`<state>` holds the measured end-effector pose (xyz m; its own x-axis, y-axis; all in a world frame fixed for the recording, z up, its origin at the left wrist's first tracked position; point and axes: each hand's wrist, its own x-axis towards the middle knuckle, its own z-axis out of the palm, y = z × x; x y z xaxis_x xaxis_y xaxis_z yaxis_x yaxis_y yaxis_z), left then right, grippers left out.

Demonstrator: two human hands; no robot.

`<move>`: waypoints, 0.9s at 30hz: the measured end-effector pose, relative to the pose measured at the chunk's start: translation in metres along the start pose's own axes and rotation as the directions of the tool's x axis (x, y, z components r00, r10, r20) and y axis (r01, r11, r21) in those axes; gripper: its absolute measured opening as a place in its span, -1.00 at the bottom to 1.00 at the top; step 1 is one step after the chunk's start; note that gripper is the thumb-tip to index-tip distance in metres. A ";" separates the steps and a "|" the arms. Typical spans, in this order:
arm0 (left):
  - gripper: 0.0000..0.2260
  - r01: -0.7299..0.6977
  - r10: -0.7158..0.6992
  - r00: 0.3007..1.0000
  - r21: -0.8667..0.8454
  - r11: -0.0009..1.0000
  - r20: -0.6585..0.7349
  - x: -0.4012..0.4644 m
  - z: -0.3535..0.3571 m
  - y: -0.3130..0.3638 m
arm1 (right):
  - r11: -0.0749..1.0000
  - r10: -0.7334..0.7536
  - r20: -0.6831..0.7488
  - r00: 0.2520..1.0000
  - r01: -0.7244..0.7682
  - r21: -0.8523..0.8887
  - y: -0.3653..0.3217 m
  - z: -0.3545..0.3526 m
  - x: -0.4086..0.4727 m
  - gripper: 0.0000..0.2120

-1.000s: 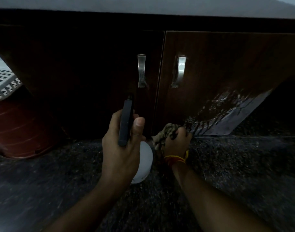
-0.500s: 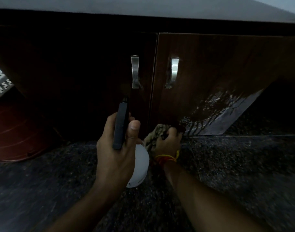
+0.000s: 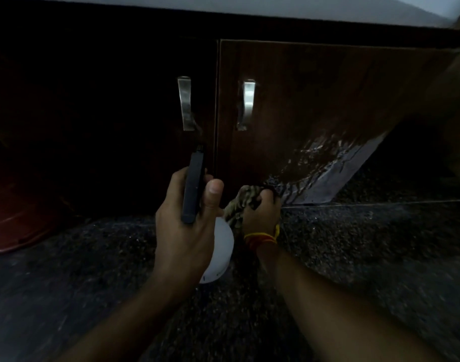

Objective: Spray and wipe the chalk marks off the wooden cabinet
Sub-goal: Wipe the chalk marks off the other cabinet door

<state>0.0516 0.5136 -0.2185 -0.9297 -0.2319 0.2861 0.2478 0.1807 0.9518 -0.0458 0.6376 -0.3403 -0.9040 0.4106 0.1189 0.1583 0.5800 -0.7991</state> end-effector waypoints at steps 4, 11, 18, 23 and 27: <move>-0.62 0.000 0.000 1.000 -0.008 1.000 0.005 0.002 0.008 0.001 | 0.987 0.149 -0.069 0.986 -0.153 -0.050 0.025 -0.036 0.031 -0.78; -0.46 0.014 -0.014 1.000 0.016 1.000 0.004 0.001 0.022 -0.004 | 0.999 0.034 -0.030 0.999 -0.034 0.009 -0.005 -0.026 0.007 -0.81; -0.42 0.005 -0.005 1.000 0.015 1.000 0.017 0.002 0.032 0.003 | 0.996 0.076 0.002 0.997 -0.076 0.045 0.002 -0.031 0.018 -0.91; -0.61 -0.020 0.020 1.000 -0.005 1.000 0.010 0.002 0.027 0.006 | 0.982 0.185 -0.131 0.974 -0.181 0.047 0.021 -0.066 0.046 -0.87; -0.45 -0.003 0.003 1.000 -0.010 1.000 0.011 -0.002 0.028 0.000 | 0.999 -0.045 -0.094 0.995 0.046 0.009 -0.011 -0.065 0.028 -0.86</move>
<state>0.0458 0.5407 -0.2222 -0.9319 -0.2210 0.2875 0.2531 0.1715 0.9521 -0.0468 0.6887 -0.2896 -0.8689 0.4486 0.2093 0.1135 0.5921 -0.7978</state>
